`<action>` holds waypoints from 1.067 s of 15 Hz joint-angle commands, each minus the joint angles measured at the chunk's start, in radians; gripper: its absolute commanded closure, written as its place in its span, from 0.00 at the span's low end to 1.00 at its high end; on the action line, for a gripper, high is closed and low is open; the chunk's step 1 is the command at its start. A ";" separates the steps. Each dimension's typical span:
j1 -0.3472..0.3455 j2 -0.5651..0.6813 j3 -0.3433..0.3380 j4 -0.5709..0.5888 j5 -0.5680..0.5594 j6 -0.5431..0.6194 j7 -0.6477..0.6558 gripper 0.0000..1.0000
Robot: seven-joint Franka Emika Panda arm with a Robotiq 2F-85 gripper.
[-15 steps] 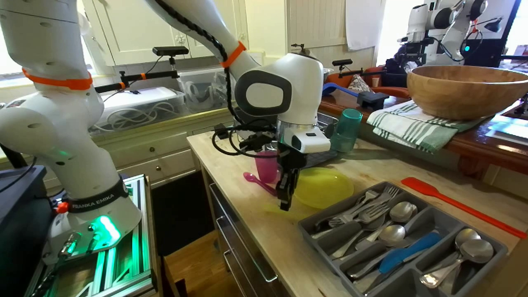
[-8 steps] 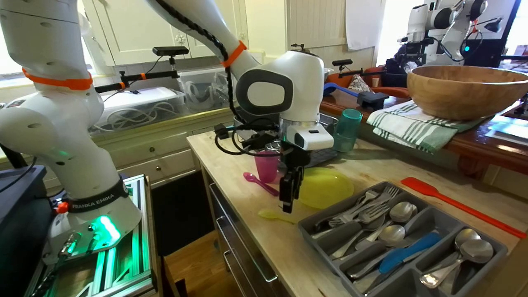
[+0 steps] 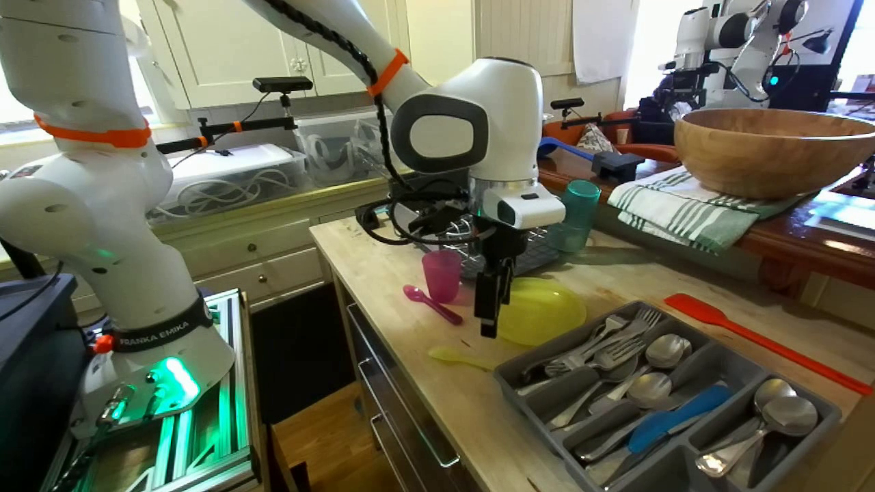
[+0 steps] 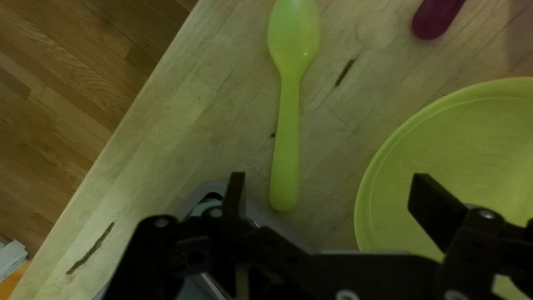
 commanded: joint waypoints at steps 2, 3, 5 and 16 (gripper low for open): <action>-0.022 -0.052 0.004 -0.010 0.061 0.019 -0.116 0.00; -0.025 -0.061 0.006 -0.011 0.076 0.016 -0.140 0.00; -0.032 -0.077 0.013 -0.011 0.119 -0.001 -0.218 0.00; -0.054 -0.152 0.007 -0.004 0.113 -0.117 -0.647 0.00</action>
